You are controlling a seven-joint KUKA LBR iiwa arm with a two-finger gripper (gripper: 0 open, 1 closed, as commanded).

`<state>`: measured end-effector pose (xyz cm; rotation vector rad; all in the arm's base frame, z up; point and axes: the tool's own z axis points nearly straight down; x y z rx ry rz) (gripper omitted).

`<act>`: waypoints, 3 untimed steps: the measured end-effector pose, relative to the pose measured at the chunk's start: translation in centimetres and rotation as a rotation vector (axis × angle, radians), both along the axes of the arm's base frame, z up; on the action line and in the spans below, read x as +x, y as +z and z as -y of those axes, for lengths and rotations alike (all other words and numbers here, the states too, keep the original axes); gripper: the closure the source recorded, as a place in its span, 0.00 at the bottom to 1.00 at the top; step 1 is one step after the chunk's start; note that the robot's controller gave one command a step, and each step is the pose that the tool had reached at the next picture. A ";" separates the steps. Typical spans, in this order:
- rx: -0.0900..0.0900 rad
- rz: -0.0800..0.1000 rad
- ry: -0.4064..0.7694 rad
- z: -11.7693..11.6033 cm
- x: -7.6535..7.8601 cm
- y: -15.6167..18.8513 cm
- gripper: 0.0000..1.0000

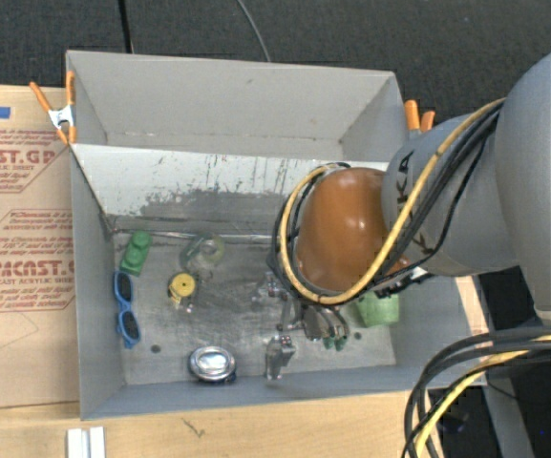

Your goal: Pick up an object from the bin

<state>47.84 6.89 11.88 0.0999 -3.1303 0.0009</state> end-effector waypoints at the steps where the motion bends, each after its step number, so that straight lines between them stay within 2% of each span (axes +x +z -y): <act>1: 0.003 0.014 0.213 -6.7 1.7 -4.3 0.00; 2: 0.003 0.022 0.330 -10.3 1.1 -4.4 0.00; 3: 0.006 0.025 0.328 -10.3 1.2 -4.3 1.00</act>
Offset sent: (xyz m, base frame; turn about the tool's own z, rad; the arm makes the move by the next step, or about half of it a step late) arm 0.0163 0.0661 -0.0437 -0.2112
